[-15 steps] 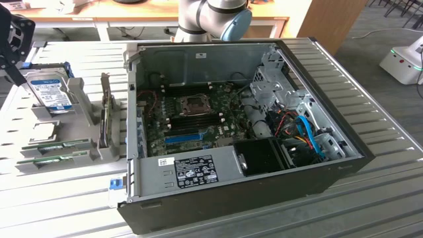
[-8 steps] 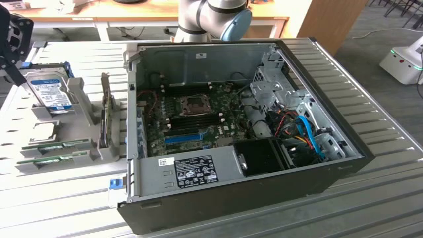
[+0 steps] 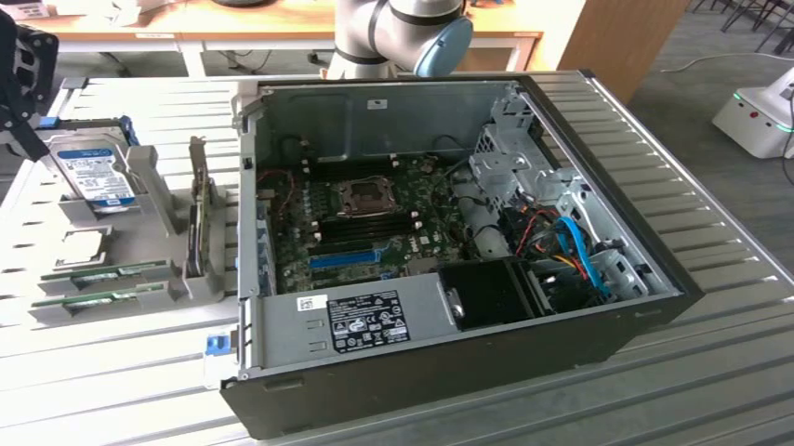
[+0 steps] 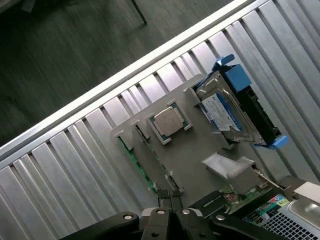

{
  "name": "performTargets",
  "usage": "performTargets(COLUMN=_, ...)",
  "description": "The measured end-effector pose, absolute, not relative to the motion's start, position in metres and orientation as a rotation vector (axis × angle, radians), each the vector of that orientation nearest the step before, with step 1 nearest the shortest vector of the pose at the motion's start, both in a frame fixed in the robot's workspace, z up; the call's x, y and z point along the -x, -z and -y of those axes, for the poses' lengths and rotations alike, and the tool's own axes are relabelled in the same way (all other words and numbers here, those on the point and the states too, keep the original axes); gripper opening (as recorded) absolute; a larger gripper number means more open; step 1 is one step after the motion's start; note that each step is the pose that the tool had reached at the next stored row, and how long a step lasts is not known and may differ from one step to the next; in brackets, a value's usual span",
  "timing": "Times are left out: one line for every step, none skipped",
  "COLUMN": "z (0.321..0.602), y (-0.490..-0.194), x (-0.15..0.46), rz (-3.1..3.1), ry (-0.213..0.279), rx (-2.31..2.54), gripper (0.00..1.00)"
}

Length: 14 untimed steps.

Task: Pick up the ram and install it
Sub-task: 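Pick up the ram and move it above insertion slot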

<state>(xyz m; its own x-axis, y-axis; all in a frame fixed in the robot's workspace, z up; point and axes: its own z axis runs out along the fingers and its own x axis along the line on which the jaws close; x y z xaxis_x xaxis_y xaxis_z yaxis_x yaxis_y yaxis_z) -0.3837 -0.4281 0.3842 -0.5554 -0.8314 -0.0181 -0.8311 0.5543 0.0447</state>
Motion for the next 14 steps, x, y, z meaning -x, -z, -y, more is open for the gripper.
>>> performTargets(z=0.4281, y=-0.3842, x=0.3837, rz=2.757, ry=0.075, rx=-1.494, gripper=0.11)
performTargets(z=0.4281, y=-0.3842, x=0.3837, rz=2.748, ry=0.075, rx=-1.509, gripper=0.11)
performTargets(z=0.4281, y=-0.3842, x=0.3837, rz=2.74, ry=0.075, rx=-1.523, gripper=0.11)
performTargets(z=0.4281, y=-0.3842, x=0.3837, rz=2.731, ry=0.075, rx=-1.538, gripper=0.11)
performTargets(z=0.4281, y=-0.3842, x=0.3837, rz=2.723, ry=0.075, rx=-1.553, gripper=0.11)
performTargets(z=0.4281, y=-0.3842, x=0.3837, rz=2.713, ry=0.075, rx=-1.568, gripper=0.11)
performTargets(z=0.4281, y=-0.3842, x=0.3837, rz=2.705, ry=0.075, rx=-1.583, gripper=0.11)
performTargets(z=0.4281, y=-0.3842, x=0.3837, rz=2.696, ry=0.075, rx=-1.597, gripper=0.11)
performTargets(z=0.4281, y=-0.3842, x=0.3837, rz=2.687, ry=0.075, rx=-1.612, gripper=0.11)
performTargets(z=0.4281, y=-0.3842, x=0.3837, rz=2.678, ry=0.075, rx=-1.627, gripper=0.11)
performTargets(z=0.4281, y=-0.3842, x=0.3837, rz=2.668, ry=0.075, rx=-1.643, gripper=0.11)
performTargets(z=0.4281, y=-0.3842, x=0.3837, rz=2.658, ry=0.074, rx=-1.657, gripper=0.11)
performTargets(z=0.4281, y=-0.3842, x=0.3837, rz=2.649, ry=0.074, rx=-1.672, gripper=0.11)
performTargets(z=0.4281, y=-0.3842, x=0.3837, rz=2.639, ry=0.074, rx=-1.686, gripper=0.11)
